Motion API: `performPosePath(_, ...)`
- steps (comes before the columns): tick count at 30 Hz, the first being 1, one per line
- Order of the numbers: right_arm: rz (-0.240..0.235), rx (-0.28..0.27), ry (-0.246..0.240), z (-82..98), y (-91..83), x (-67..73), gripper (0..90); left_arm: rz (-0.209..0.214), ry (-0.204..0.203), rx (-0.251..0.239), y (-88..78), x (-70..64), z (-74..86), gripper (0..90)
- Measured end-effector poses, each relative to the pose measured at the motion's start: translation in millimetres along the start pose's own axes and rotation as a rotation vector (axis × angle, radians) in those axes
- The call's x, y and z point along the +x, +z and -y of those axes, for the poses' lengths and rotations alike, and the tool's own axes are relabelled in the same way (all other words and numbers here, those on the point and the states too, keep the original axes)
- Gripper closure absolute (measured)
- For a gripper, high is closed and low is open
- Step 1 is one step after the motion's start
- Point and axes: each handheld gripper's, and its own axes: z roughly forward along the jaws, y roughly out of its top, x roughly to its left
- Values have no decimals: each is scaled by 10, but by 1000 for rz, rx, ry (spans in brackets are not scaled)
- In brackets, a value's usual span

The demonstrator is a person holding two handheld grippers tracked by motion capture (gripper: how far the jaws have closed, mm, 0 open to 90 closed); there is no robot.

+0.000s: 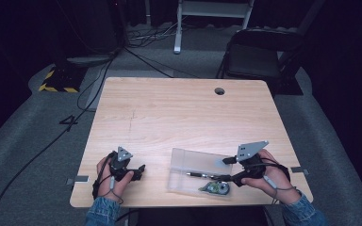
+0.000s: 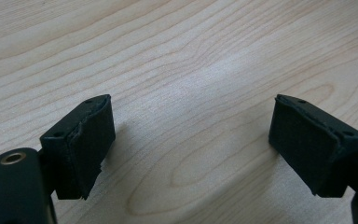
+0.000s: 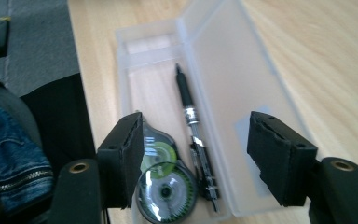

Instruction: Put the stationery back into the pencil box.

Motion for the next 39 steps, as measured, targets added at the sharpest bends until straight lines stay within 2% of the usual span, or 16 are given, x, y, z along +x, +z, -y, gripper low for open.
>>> performPosePath(7, 59, -34, 48, 51, -171, -81, 378, -2, 4, 0, -1, 2, -1, 148)
performPosePath(16, 144, -39, 97, 167, -385, -205, 388, -2, 6, 0, -1, 1, -1, 148)
performPosePath(25, 209, -4, 140, 309, -475, -297, 407, -2, 6, 0, -1, 2, -1, 149)
performPosePath(31, 241, 26, 192, 419, -515, -358, 406, -2, 6, 0, -1, 2, -1, 149)
performPosePath(37, 260, 59, 225, 519, -522, -417, 387, -2, 6, 0, -1, 1, -1, 148)
performPosePath(39, 258, 91, 253, 563, -508, -441, 399, -2, 6, 1, -1, 2, -1, 149)
